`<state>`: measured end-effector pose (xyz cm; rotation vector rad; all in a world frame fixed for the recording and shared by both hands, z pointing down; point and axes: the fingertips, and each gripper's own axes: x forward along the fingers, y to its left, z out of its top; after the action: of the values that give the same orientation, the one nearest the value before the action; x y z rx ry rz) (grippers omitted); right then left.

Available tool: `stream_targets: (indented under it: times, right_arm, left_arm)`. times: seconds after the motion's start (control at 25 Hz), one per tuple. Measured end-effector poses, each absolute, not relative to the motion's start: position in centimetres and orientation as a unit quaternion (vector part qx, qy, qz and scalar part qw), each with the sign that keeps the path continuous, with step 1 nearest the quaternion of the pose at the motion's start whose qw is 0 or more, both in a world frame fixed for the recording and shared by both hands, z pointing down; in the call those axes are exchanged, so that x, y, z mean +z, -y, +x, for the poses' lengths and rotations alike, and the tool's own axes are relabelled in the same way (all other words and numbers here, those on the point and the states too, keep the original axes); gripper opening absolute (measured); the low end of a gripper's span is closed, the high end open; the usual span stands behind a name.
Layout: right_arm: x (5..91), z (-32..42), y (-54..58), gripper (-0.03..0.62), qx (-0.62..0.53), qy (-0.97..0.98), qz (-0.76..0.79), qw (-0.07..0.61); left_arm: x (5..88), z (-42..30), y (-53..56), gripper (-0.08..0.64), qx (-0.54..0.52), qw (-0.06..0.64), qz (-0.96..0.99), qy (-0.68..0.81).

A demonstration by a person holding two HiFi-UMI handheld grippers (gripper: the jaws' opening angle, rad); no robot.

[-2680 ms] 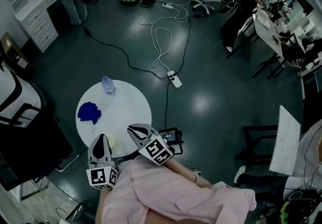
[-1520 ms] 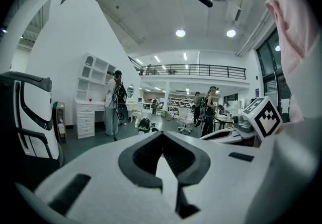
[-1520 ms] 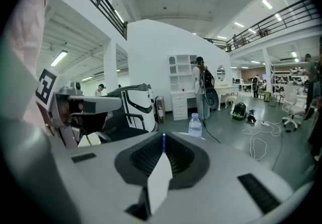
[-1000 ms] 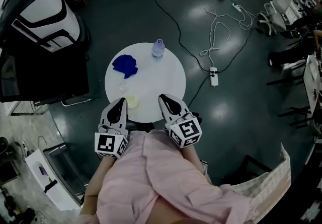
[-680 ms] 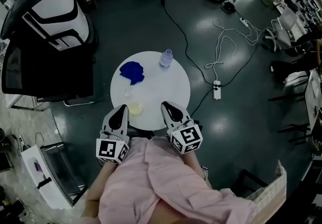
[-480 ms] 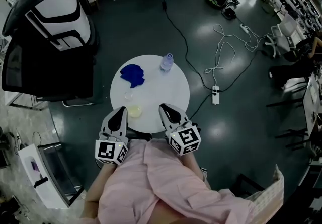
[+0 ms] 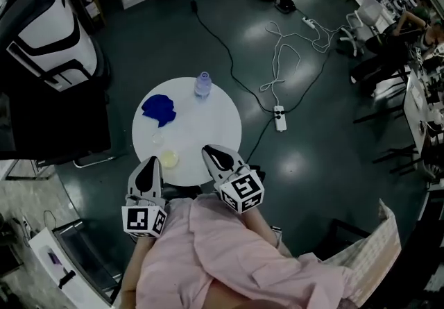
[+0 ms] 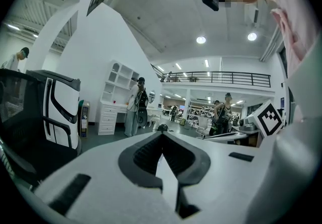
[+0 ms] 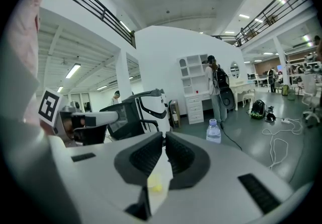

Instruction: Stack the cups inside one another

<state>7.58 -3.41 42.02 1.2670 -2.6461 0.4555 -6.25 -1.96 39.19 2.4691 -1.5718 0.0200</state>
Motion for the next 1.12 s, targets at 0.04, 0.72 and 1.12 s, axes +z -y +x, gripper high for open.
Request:
stream_targets:
  times: [0.04, 0.72, 1.12]
  right_arm:
    - [42.2, 7.6, 3.2, 0.038, 0.154, 0.887, 0.426, 0.087]
    - [41.5, 11.1, 0.6, 0.038, 0.169, 0.86, 0.476, 0.07]
    - [41.2, 11.9, -0.4, 0.038, 0.173, 0.85, 0.495, 0.06]
  left_arm:
    - [39.4, -6.2, 2.0, 0.009, 0.008, 0.109, 0.84, 0.532]
    - [39.4, -1.8, 1.5, 0.009, 0.037, 0.112, 0.876, 0.469]
    - [39.1, -0.8, 0.6, 0.009, 0.043, 0.103, 0.888, 0.446]
